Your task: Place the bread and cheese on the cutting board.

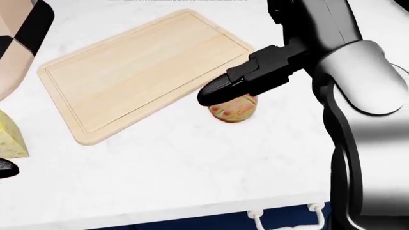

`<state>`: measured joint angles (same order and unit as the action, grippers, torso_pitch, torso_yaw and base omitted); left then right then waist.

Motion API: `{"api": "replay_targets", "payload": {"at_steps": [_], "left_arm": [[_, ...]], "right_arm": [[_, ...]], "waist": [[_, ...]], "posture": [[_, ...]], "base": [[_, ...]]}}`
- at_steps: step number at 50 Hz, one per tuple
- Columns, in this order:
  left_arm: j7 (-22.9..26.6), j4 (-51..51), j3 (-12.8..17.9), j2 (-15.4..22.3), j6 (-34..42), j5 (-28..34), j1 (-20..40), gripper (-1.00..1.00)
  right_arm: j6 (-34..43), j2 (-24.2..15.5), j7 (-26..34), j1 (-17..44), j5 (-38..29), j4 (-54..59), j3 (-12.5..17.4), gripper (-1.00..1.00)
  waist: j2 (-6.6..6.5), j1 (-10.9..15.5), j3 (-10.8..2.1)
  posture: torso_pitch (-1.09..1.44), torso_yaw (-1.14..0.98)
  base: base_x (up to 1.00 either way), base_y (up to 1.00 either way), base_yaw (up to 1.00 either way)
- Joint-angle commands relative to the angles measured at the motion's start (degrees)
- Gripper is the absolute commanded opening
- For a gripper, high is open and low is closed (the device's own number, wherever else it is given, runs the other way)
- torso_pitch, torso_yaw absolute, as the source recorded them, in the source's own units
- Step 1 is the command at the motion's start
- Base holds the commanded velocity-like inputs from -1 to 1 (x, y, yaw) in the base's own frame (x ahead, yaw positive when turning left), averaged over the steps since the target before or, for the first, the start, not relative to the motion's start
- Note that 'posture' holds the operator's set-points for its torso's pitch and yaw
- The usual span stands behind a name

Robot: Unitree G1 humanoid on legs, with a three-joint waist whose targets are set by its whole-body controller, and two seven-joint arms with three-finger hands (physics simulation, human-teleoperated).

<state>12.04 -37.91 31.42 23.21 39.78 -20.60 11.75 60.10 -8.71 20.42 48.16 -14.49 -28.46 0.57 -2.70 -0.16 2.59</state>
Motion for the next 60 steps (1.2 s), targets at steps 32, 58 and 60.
{"api": "replay_targets", "payload": {"at_steps": [32, 58, 60], "left_arm": [[6.0, 0.6, -0.8, -2.0, -7.3, 6.0, -1.2, 0.28], [10.3, 2.6, -1.9, -4.1, -11.0, 9.9, -3.2, 0.29], [10.4, 3.4, -1.8, -4.0, -11.4, 9.9, -2.9, 0.29]], "right_arm": [[-2.2, 0.0, -0.2, 1.7, -0.7, -0.9, 0.3, 1.0], [-2.2, 0.2, -0.4, 1.7, -0.4, -0.9, 0.3, 1.0], [-2.4, 0.2, -0.4, 1.6, -0.4, -0.8, 0.2, 1.0]], "waist": [[0.31, 0.2, -1.28], [0.54, 0.5, -1.31], [0.55, 0.4, -1.35]], "posture": [[0.0, 0.0], [0.0, 0.0], [0.0, 0.0]], "base": [[0.0, 0.0, 0.0], [0.0, 0.0, 0.0], [0.0, 0.0, 0.0]]}}
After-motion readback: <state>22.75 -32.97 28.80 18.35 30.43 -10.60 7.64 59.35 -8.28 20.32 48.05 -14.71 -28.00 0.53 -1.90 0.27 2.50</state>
